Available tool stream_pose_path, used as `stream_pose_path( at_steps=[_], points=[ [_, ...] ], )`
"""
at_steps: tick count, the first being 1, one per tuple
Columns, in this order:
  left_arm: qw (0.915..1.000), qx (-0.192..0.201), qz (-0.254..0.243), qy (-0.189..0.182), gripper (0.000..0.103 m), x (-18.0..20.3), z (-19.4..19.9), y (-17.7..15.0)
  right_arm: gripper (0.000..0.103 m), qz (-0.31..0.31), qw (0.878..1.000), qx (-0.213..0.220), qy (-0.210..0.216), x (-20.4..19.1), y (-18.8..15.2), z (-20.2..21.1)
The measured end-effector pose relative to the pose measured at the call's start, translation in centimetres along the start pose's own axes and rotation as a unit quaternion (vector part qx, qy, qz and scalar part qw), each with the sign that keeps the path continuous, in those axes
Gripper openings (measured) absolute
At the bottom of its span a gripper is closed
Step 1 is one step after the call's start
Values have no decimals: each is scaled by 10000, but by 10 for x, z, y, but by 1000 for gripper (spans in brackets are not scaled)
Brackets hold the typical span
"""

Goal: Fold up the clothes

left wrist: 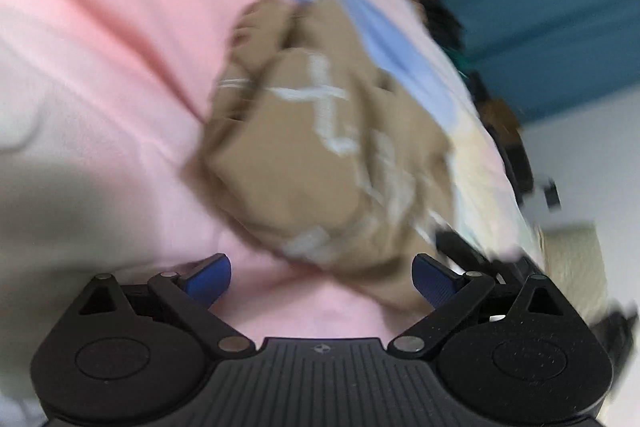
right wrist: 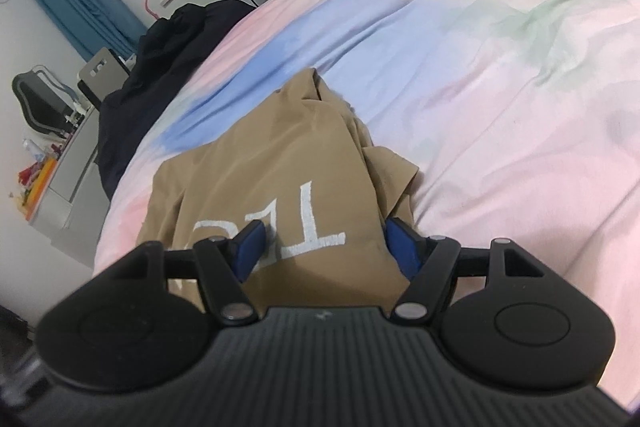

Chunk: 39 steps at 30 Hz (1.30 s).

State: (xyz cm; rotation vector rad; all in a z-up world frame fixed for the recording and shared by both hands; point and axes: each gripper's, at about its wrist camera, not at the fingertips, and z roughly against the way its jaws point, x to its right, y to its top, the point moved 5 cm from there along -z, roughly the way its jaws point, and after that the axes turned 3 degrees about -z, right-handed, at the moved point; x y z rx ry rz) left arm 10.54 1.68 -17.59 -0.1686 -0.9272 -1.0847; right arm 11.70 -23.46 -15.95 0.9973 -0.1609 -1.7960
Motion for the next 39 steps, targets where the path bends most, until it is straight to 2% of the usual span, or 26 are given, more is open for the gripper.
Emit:
stream_pose_path(
  at_steps=[3, 5, 8, 10, 11, 13, 14, 16, 17, 18, 22, 24, 27, 29, 32, 34, 35, 37, 38, 39],
  points=[
    [9992, 317, 196, -145, 93, -1, 1, 11, 70, -204, 9998, -1, 82, 4, 1, 0],
    [9979, 576, 171, -258, 85, 1, 8, 14, 70, -353, 9993, -2, 142, 7, 3, 0],
    [9925, 912, 255, -777, 84, 7, 23, 17, 70, -756, 9967, -23, 309, 15, 5, 1],
    [9914, 966, 319, -820, 84, 7, 25, 17, 70, -1121, 9924, 5, 510, 21, 8, 5],
    [9930, 904, 340, -674, 81, 5, 22, 17, 70, -1286, 9895, 41, 653, 22, 10, 9],
    [9959, 692, 459, -369, 74, -2, 11, 16, 70, -1601, 9823, 127, 961, 24, 15, 21],
    [9964, 560, 553, -302, 65, -6, 5, 16, 70, -1774, 9765, 145, 1213, 24, 16, 28],
    [9950, 488, 796, -350, 60, -12, 2, 15, 71, -2087, 9630, 75, 1706, 21, 16, 38],
    [9942, 501, 872, -392, 53, -13, 2, 15, 71, -2246, 9550, 3, 1937, 20, 15, 42],
    [9934, 529, 919, -435, 51, -14, 4, 14, 71, -2383, 9476, -99, 2126, 18, 12, 44],
    [9913, 709, 984, -515, 33, -11, 10, 13, 71, -2821, 9315, -323, 2273, 17, -5, 44],
    [9912, 749, 954, -531, 31, -10, 10, 13, 71, -3041, 9290, -215, 2097, 20, -11, 49],
    [9913, 808, 889, -545, 29, -6, 10, 16, 71, -2964, 9378, 362, 1768, 24, -7, 63],
    [9913, 828, 865, -540, 29, -7, 12, 18, 71, -2885, 9397, 647, 1718, 23, -4, 71],
    [9918, 833, 816, -515, 29, -9, 15, 18, 71, -2688, 9391, 872, 1956, 11, -3, 86],
    [9919, 828, 816, -520, 29, -11, 16, 17, 76, -2445, 9398, 931, 2200, -1, -4, 94],
    [9917, 828, 826, -529, 29, -11, 17, 17, 79, -2344, 9408, 793, 2317, -9, -7, 91],
    [9914, 822, 857, -547, 29, -13, 16, 17, 80, -2391, 9331, 106, 2683, -21, -17, 70],
    [9912, 819, 880, -556, 29, -14, 15, 18, 80, -2487, 9280, -257, 2764, -23, -25, 56],
    [9913, 826, 871, -532, 29, -14, 16, 18, 80, -2605, 9262, -561, 2667, -20, -32, 41]
  ],
)
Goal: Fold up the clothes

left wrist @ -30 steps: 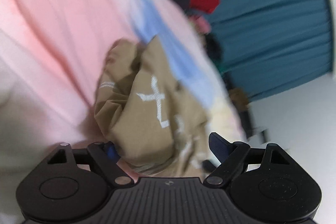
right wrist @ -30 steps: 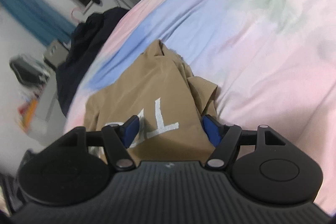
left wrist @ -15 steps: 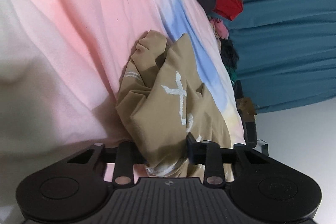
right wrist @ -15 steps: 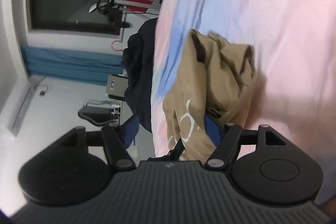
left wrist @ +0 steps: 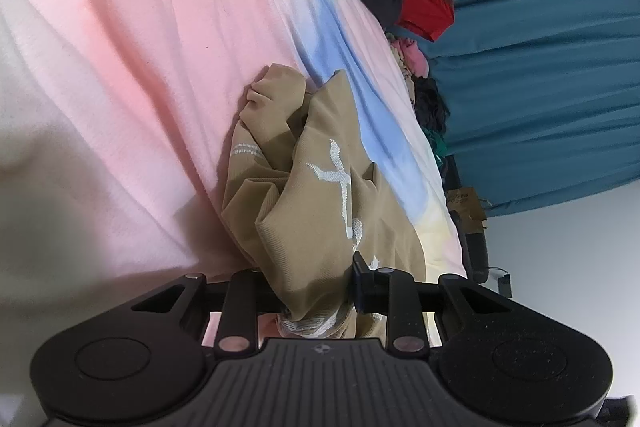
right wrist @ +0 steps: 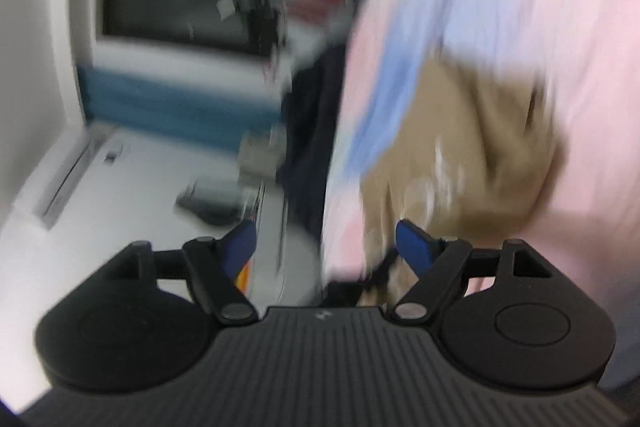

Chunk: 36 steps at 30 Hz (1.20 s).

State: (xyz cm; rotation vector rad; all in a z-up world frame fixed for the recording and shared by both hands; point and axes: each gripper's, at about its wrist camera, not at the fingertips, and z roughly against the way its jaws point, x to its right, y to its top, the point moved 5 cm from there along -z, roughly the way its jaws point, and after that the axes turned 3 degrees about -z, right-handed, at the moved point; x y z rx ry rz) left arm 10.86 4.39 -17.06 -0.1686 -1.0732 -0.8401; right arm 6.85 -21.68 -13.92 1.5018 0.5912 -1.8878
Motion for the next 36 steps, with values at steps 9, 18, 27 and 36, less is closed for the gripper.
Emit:
stream_pose_path(
  at_steps=[9, 18, 27, 36],
  points=[
    [9997, 36, -158, 176, 29, 1, 2, -2, 79, -732, 9859, 932, -1178, 54, 55, 21],
    [9998, 2, -123, 181, 29, 0, 3, -3, 79, -202, 9929, 1062, -503, 17, 54, 38],
    [9995, 46, -168, 249, 29, 1, 0, -3, 79, -192, 9949, 482, -870, 26, 23, 0],
    [9996, 44, -146, 224, 29, -2, -3, -2, 79, 1615, 9768, 1379, -263, -42, 16, 26]
  ],
)
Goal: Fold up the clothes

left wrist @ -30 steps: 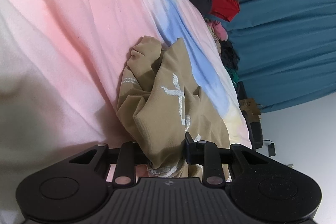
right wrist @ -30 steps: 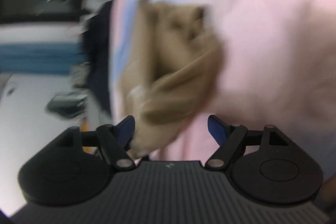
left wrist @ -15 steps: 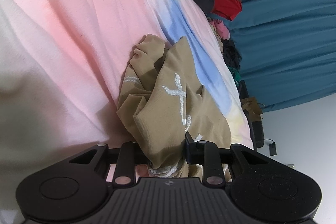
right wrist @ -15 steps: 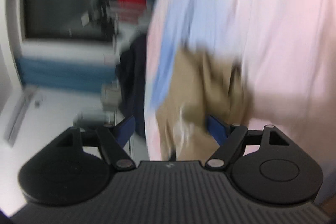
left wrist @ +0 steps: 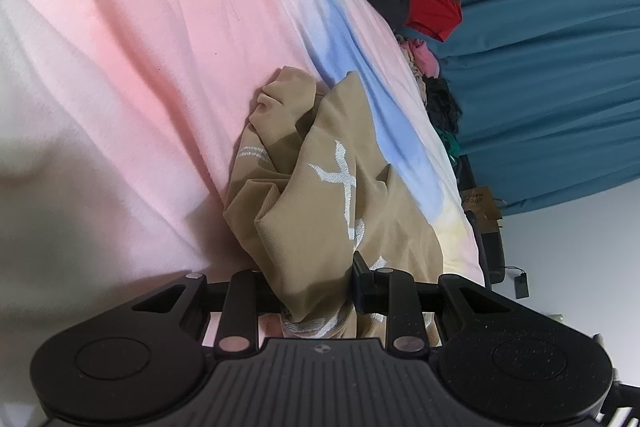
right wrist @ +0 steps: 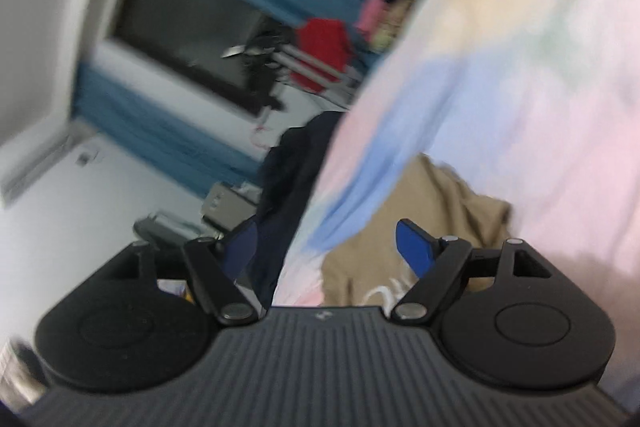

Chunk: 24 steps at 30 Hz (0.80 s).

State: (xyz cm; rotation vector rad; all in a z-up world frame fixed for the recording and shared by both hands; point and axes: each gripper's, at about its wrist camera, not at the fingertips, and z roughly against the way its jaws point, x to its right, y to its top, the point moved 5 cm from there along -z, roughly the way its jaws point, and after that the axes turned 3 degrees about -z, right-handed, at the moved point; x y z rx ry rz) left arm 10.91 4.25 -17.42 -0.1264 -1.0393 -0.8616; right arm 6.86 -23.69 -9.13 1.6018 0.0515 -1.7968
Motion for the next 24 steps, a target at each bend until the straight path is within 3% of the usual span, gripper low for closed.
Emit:
stream_pose_path(
  at_steps=[4, 7, 12, 17, 20, 23, 24],
  points=[
    [10000, -4, 3, 0, 29, -1, -1, 0, 79, -398, 9941, -1002, -90, 19, -20, -34],
    [10000, -3, 18, -3, 29, -1, -1, 0, 79, -1067, 9789, -1677, -485, 48, -38, -55],
    [10000, -2, 39, -9, 29, -2, -1, 0, 79, -1315, 9742, -1362, -1230, 80, -21, -61],
    [10000, 16, 70, -8, 29, -2, -1, 0, 79, -1510, 9697, -1383, -1334, 96, -22, -79],
    [9999, 42, 116, -4, 29, -2, -1, 0, 79, -1095, 9757, -1474, -1199, 88, -33, -92],
    [9999, 52, 85, -21, 29, 1, 1, 1, 67, -704, 9812, -1299, -1238, 78, -36, -85],
    [10000, 52, 74, -34, 28, 2, 2, 1, 56, -672, 9820, -1227, -1265, 76, -36, -80]
  ],
)
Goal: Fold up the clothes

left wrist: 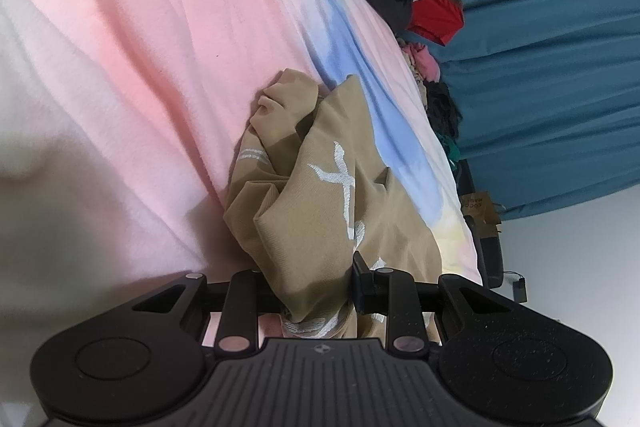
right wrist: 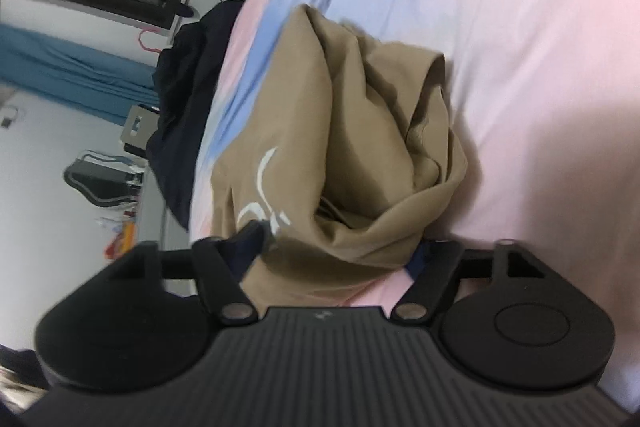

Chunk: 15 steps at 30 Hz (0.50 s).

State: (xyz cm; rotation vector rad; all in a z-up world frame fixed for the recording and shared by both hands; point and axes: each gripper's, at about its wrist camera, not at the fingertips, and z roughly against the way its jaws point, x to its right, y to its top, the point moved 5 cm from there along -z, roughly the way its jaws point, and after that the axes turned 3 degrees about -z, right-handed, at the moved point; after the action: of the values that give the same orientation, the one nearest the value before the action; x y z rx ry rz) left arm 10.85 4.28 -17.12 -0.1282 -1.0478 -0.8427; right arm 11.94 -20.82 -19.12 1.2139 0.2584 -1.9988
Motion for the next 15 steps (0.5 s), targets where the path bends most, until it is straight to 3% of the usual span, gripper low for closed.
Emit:
stream_pose_path(
  at_steps=[3, 5, 9, 15],
  points=[
    [9999, -26, -29, -101, 26, 8, 7, 2, 39, -133, 9997, 195, 66, -1, 2, 11],
    [9988, -28, 250, -431, 24, 16, 20, 5, 36, -186, 9991, 339, 199, -10, 3, 22],
    [9962, -150, 447, -727, 24, 44, 50, 9, 36, -371, 9970, 445, 510, -30, 7, 55],
    [9974, -407, 22, -586, 24, 103, 64, -1, 32, -390, 9938, 661, 808, -49, 28, 102]
  ],
)
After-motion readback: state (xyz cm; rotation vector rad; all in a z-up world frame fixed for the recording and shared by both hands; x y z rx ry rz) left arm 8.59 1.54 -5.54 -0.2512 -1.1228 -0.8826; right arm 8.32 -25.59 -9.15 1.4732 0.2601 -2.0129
